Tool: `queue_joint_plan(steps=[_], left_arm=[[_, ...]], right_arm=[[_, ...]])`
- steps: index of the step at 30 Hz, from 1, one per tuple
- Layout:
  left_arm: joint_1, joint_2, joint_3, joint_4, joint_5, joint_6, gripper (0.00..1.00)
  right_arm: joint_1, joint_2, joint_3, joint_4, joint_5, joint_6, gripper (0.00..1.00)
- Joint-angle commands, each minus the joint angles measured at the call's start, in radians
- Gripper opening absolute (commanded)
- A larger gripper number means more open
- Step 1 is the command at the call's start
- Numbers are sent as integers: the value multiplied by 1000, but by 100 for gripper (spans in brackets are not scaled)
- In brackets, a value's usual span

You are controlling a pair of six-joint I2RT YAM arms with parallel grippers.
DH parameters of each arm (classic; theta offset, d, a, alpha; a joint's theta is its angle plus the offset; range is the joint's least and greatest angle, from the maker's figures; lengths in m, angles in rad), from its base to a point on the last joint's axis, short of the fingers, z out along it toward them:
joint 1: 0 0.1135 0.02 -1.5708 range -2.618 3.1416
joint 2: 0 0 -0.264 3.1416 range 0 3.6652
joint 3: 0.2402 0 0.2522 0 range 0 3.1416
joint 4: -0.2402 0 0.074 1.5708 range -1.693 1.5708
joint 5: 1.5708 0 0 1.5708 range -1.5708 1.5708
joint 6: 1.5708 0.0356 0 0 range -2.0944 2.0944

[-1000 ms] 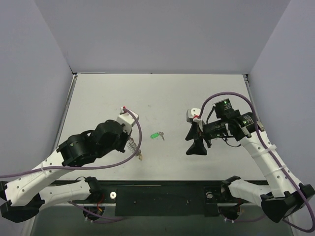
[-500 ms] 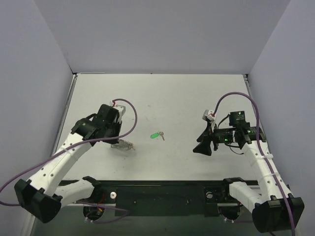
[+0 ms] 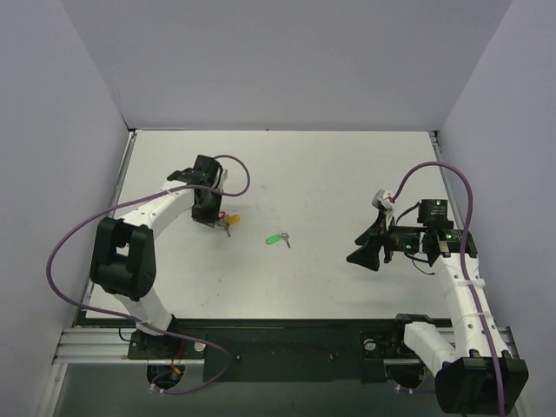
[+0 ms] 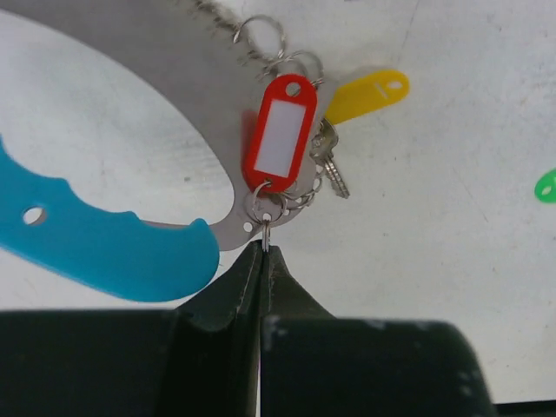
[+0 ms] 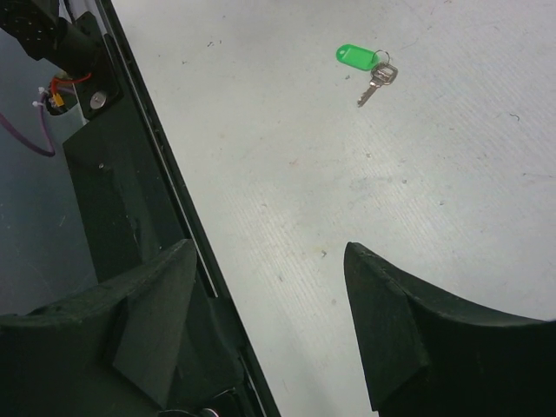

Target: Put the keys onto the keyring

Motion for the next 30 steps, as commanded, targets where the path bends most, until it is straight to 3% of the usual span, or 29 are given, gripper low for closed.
queue_joint_plan(steps=[1,10,14,17,23,27,30], left_arm=[[11,58,56,62,5,22,0],[46,-118,-242,138,-74,-81,0],[66,-178,-281,146,-75,-141,1],[68,-198,-269,117,-89,-176,26],[66,-446,-341,128,-68,-242,46],[66,-593,-416,128,-51,-303,47],[68,-609,-484,167,-49,-342,35]], right_arm=[[-18,-7,-10,9,-64,-16,64],[-18,1,-7,6,-70,-17,64],[-18,6,-6,5,-73,-17,64],[-19,-1,-4,3,-72,-17,65],[-24,1,-7,-3,-73,-22,65],[-22,6,-2,-6,-78,-24,65],[-22,6,1,-14,-78,-28,65]])
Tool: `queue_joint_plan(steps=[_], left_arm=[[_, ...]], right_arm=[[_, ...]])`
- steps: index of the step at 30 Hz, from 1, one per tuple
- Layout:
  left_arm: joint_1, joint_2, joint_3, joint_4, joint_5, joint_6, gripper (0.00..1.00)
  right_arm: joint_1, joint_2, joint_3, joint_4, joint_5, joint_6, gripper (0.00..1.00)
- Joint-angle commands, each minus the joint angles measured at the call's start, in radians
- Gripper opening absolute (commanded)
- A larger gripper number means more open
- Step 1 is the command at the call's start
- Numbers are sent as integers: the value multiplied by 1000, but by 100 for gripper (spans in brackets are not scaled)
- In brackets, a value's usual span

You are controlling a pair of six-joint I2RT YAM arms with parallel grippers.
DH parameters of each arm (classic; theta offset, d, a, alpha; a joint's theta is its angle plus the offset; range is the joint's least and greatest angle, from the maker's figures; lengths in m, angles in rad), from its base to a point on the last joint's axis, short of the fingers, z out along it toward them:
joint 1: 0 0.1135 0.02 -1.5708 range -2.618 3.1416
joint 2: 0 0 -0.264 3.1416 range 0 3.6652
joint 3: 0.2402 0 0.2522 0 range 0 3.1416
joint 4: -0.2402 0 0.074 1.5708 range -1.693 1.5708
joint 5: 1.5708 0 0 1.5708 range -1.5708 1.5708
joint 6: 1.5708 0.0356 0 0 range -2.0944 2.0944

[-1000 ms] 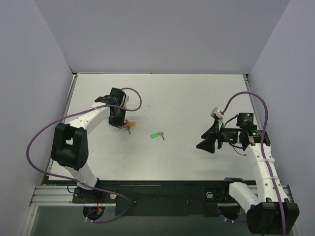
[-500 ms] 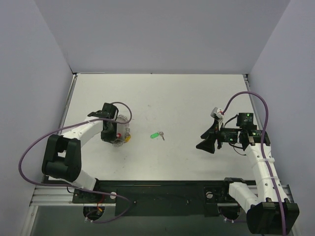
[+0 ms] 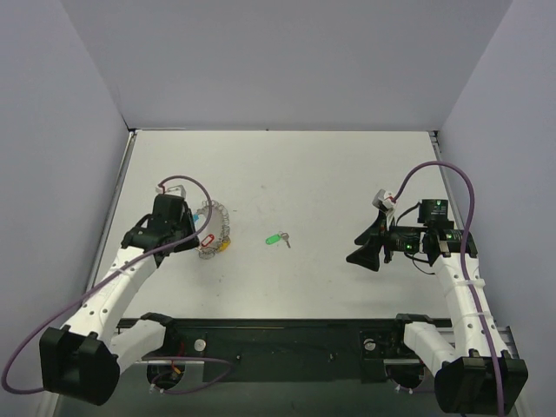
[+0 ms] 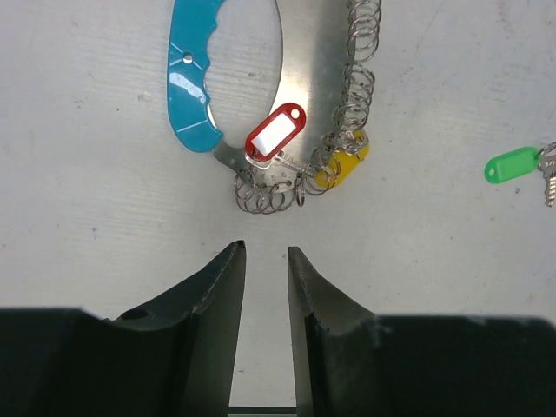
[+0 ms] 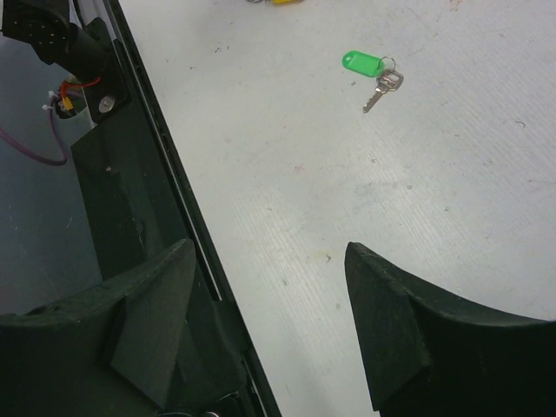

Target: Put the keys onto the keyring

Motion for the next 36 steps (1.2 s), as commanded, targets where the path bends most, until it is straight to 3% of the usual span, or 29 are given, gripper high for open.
queue_joint_plan(steps=[1,8,16,25,36], left_arm=[[1,2,-109,62,22,-78,33],[1,109,-140,157,98,-84,25],[1,250,-85,191,118,-55,27],[-8,352,-15,185,37,-20,28],[-22,367,-3,158,-39,9,28]], right_arm=[[-6,5,3,-13,-51,-26,65],[-4,7,5,-19,-45,-32,65],[-4,7,6,-24,-43,-35,65],[-6,10,8,-27,-34,-34,65],[-6,14,9,-28,-34,-37,65]])
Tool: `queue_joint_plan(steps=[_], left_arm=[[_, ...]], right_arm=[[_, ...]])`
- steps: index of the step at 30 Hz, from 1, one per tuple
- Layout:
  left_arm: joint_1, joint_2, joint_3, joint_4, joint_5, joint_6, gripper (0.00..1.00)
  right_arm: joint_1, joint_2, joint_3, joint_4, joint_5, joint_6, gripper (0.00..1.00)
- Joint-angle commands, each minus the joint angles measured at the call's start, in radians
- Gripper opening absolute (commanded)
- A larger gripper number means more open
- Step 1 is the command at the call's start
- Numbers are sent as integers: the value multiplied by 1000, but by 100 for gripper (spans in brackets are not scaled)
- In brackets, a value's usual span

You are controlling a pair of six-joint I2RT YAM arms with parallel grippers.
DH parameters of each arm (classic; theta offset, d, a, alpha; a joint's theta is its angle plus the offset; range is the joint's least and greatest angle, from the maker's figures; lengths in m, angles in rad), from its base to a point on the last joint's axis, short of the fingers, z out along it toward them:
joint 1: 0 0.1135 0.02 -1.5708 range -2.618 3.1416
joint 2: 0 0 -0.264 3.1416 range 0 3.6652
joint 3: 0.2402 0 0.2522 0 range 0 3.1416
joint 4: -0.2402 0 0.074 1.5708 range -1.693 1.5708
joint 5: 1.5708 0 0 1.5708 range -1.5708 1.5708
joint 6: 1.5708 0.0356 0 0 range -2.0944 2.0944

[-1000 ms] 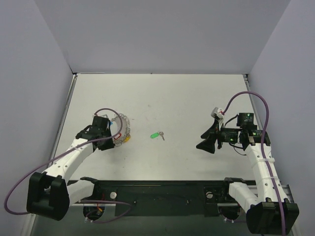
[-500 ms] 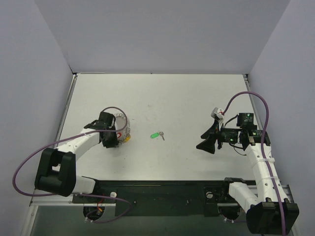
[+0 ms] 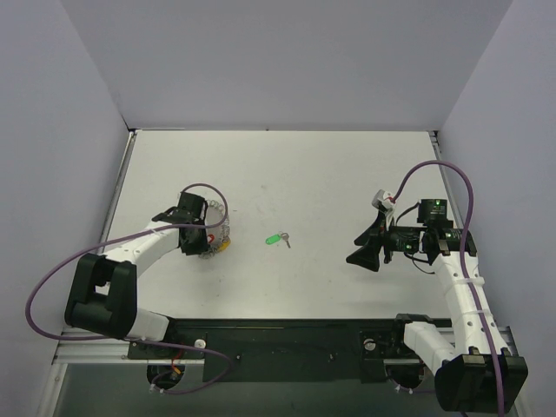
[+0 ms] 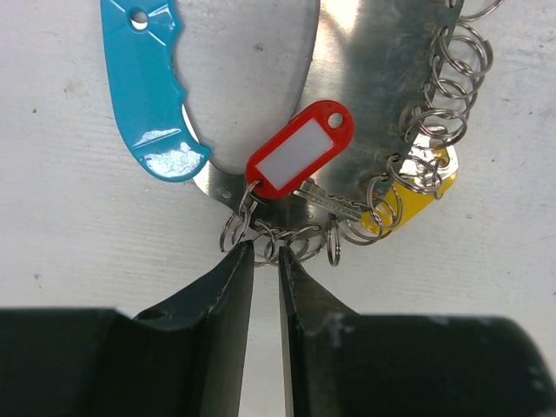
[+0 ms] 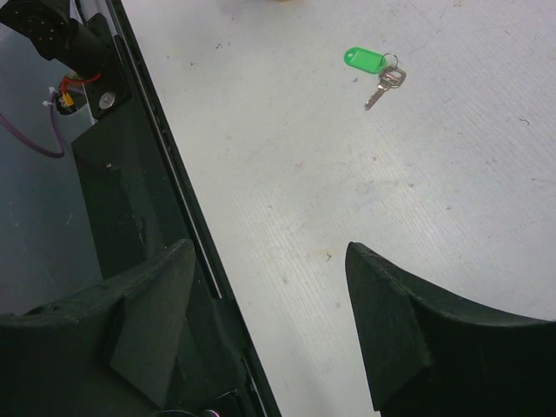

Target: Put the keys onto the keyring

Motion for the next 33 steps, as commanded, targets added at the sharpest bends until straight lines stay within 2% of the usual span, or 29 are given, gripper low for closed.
queue_joint_plan(steps=[1,11,22,33], left_arm=[[-3,16,51,3,-50,26,28],[-7,36,58,-3,-44,43,29],[-10,36,69,-24,-111,66,27],[-10,64,84,-35,-94,95,26]], right_arm=[[-6,5,9,-18,-34,-18,66],[-6,6,11,-21,-34,-20,66],[-6,6,11,-24,-38,-20,66],[-6,3,9,-24,-37,-21,66]])
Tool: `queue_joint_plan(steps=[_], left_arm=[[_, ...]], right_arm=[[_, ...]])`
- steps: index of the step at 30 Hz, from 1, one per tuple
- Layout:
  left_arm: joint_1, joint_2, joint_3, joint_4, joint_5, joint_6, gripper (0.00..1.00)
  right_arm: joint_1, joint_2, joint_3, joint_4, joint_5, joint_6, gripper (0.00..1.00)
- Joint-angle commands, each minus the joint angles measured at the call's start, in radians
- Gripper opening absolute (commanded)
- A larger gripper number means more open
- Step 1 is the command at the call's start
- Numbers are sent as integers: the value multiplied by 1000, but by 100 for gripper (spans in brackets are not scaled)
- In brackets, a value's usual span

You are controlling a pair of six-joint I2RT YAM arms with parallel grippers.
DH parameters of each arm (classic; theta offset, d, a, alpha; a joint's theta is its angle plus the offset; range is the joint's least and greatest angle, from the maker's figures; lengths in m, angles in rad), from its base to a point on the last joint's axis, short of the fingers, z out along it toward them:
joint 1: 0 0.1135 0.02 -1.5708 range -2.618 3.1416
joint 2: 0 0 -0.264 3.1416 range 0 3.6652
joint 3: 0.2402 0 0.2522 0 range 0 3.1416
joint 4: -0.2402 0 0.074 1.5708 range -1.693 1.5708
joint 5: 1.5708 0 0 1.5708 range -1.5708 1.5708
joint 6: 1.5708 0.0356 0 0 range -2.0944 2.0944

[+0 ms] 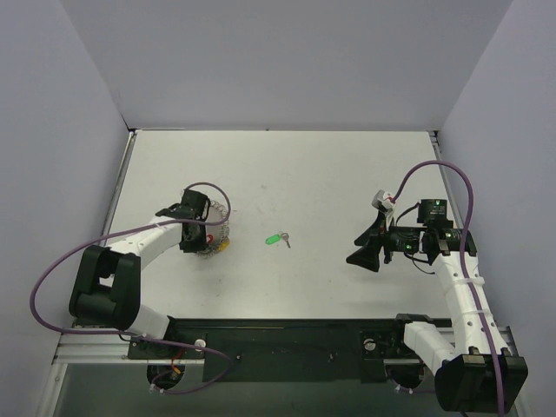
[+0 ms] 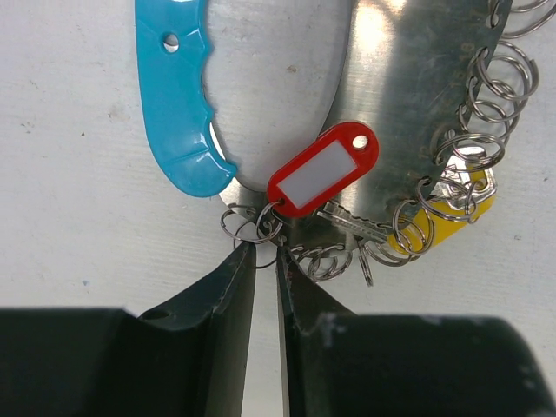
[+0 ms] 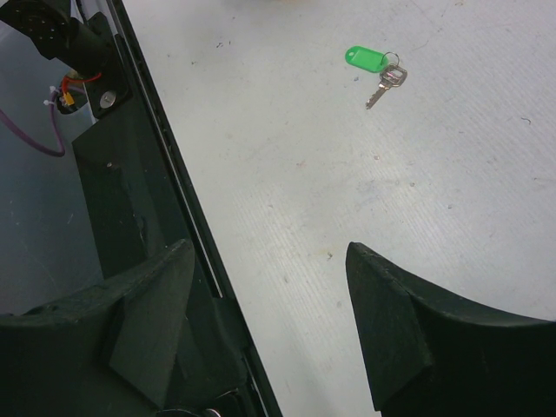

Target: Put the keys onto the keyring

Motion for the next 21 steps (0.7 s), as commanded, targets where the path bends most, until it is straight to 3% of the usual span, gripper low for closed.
queue_joint_plan(steps=[1,21], left_arm=[[-4,7,47,-13,-1,23,26],[-21,44,69,-59,-1,-6,27]], right_arm=[[-6,3,11,-20,-37,-17,66],[-7,-3,11,-24,-38,-20,66]])
